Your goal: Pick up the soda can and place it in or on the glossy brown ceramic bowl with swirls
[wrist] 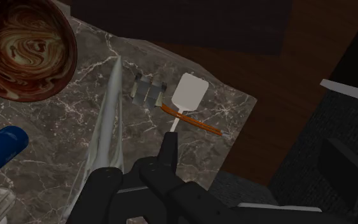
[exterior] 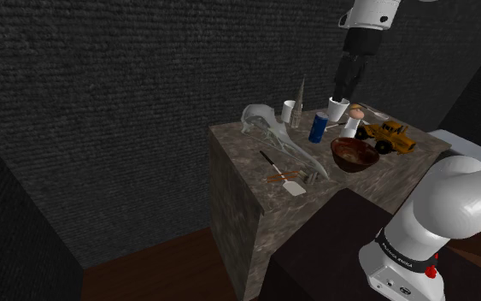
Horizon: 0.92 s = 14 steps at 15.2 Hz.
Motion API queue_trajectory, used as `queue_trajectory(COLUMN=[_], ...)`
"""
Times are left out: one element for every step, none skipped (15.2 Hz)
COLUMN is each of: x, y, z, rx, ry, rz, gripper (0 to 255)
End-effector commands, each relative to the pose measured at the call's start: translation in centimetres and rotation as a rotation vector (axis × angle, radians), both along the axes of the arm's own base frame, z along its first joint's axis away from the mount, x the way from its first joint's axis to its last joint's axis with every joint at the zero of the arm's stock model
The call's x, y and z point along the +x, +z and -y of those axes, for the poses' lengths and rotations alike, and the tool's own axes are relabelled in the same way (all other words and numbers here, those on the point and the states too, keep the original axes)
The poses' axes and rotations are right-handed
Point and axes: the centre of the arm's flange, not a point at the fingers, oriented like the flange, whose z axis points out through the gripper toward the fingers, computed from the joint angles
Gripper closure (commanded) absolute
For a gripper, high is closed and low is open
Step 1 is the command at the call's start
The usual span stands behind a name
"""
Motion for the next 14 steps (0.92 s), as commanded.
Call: queue_trajectory(x=[0.0, 0.4, 0.9, 1.3, 1.8, 2.2, 2.7, 3.1, 3.5, 4.0, 4.4, 4.9, 5.3, 5.7], y=[0.0, -0.7, -1.5, -2.2, -3.0, -3.7, -4.4, -5.1, -5.8, -6.5, -7.2, -7.9, -8.5, -9.2], z=[0.0, 0.9, 1.7, 2.6, 3.5, 4.4, 5.2, 6.1, 7.0, 7.9, 8.9, 9.8, 10.7, 11.6], rx=[0.000, -0.005, -0.011, -0.016, -0.021, -0.026, -0.032, -0.037, -0.042, -0.048, -0.053, -0.058, -0.064, -0.069], ry=[0.000, -0.005, -0.010, -0.015, -0.020, -0.026, -0.031, -0.036, -0.041, -0.046, -0.051, -0.056, -0.061, -0.066], rz=[0.000, 0.005, 0.010, 0.015, 0.019, 0.024, 0.029, 0.034, 0.039, 0.044, 0.048, 0.053, 0.058, 0.063], gripper=[0, 0, 0, 0, 0, 0, 0, 0, 0, 0, 0, 0, 0, 0])
